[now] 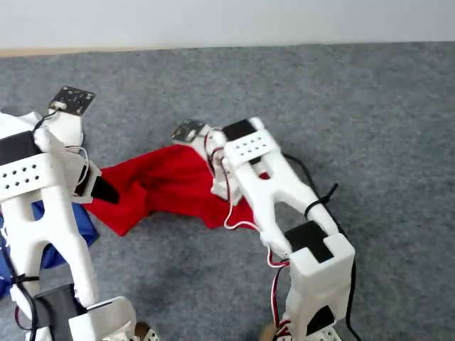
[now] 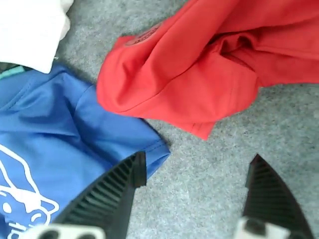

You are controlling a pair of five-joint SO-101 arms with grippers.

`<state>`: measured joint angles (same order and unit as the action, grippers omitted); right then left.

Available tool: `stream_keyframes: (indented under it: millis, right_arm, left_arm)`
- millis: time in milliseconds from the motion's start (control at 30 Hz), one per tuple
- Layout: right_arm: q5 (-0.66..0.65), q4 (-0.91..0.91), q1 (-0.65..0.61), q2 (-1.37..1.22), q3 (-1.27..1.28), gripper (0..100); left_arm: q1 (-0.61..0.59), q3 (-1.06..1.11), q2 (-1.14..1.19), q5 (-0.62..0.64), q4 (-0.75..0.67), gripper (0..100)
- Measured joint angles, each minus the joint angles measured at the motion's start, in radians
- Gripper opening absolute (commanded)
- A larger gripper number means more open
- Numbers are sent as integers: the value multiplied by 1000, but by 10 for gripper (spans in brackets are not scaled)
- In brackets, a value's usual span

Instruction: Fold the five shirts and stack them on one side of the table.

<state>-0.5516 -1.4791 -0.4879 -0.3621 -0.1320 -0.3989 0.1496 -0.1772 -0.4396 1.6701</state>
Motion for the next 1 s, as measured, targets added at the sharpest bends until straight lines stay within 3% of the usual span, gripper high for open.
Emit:
stream_keyframes:
  millis: [200,500,800,1000]
  right_arm:
    - [0,-55,46,0,-72,10]
    - [0,-63,43,0,-74,10]
    - [0,-63,43,0,-74,10]
    - [0,-63,43,0,-74,10]
  left_arm:
    - [46,18,0,0,25,317]
    - [161,236,0,6,-11,319]
    - [170,249,0,-114,-66,350]
    - [149,339,0,-146,-189,348]
